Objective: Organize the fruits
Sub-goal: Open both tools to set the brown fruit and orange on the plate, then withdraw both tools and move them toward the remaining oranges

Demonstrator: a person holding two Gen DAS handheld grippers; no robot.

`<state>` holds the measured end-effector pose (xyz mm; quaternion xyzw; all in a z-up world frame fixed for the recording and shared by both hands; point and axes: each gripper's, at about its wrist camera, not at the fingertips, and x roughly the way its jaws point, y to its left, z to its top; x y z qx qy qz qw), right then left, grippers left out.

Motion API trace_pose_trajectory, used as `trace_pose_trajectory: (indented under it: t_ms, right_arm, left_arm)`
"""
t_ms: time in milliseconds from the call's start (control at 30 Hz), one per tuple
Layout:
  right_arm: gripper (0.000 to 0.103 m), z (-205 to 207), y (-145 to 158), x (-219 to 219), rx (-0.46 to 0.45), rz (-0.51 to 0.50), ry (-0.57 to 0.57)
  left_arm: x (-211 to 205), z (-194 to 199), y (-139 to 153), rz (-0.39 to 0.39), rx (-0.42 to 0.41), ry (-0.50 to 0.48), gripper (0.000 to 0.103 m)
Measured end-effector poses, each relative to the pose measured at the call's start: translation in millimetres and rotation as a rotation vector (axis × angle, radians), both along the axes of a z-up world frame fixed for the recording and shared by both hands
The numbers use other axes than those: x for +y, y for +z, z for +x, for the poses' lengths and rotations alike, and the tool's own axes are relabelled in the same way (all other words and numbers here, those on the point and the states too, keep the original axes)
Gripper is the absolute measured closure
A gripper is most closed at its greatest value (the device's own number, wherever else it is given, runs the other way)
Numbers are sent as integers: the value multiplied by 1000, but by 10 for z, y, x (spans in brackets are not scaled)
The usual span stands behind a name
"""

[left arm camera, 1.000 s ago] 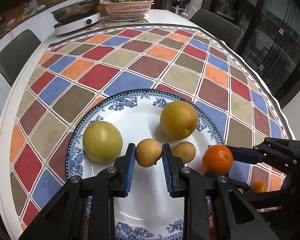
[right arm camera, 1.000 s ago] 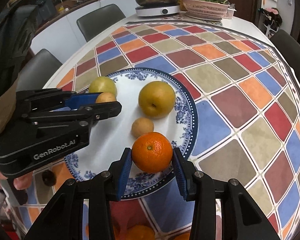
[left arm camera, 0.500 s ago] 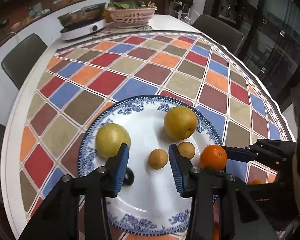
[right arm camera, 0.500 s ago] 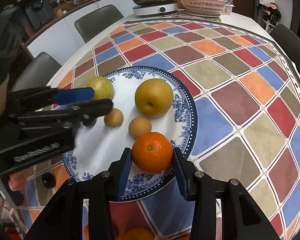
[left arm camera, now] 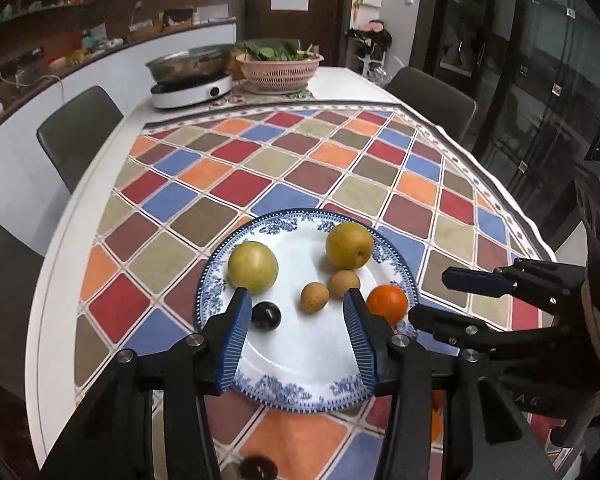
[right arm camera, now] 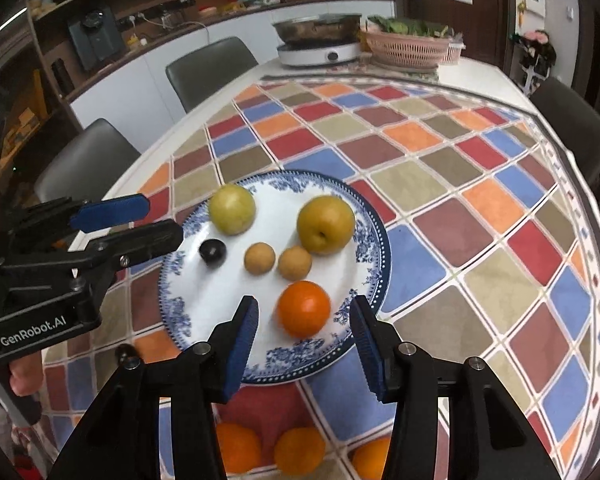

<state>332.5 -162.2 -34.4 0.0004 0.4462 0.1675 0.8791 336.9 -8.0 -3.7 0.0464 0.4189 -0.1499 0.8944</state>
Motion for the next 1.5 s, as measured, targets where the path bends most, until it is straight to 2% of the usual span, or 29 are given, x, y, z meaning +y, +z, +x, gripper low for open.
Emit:
trace_pose_trajectory:
  t_ms: [433, 867, 1133, 1500]
  right_arm:
    - [54, -514, 471, 87, -103, 7, 13]
    - [54, -946, 663, -17, -168, -7, 19]
    - [54, -1137, 689, -193, -205, -17, 1]
    - [54, -1268, 362, -411, -168, -72, -12]
  left_arm:
    - [158, -554, 346, -49, -80, 29, 52]
    - [51, -1072, 543, -78, -158, 26, 46]
    - [-92, -1273, 450, -101, -144, 38, 43]
    - [-328, -1333, 36, -77, -54, 24, 43]
